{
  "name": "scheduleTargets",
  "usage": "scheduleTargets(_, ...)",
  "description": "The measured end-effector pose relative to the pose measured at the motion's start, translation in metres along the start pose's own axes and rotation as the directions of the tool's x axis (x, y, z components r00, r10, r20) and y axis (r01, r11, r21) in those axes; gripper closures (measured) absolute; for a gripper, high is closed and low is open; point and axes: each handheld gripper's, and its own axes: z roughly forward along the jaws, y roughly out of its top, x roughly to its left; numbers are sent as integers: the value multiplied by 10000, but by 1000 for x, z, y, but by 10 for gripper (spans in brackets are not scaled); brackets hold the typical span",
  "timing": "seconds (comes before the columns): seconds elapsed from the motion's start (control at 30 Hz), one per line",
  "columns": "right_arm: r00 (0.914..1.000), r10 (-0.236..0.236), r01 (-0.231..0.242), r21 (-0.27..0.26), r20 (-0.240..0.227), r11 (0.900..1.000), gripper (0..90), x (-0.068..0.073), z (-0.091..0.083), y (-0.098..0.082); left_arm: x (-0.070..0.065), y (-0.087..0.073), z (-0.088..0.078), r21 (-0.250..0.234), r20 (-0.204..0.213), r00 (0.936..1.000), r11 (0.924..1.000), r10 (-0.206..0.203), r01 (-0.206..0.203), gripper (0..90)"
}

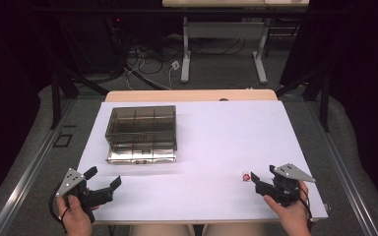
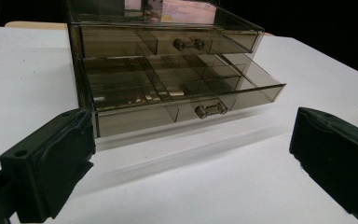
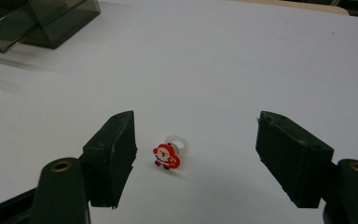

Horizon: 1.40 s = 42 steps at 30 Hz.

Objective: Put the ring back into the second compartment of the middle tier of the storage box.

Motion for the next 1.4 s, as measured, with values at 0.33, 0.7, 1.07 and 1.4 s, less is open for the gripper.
scheduleTargets(0.33, 9995, 173, -172, 45, -277, 9998, 318, 0, 8, 8, 1, -1, 0, 31, 24, 10000, 10000, -8, 8, 1)
scheduleTargets(0.7, 9983, 136, -123, 231, -570, 9997, 334, 5, 18, 13, 1, -1, 0, 49, -12, 10000, 10000, -32, 32, 1)
scheduleTargets(1.07, 9996, -55, 76, 758, -288, 9971, 303, 11, 34, 15, 2, -1, 0, 52, -28, 10000, 10000, -56, 56, 2)
scheduleTargets(1.4, 9997, 141, -119, 1091, -191, 9940, 292, 12, 41, 9, 3, -2, -1, 114, -26, 10000, 9999, -67, 68, 2)
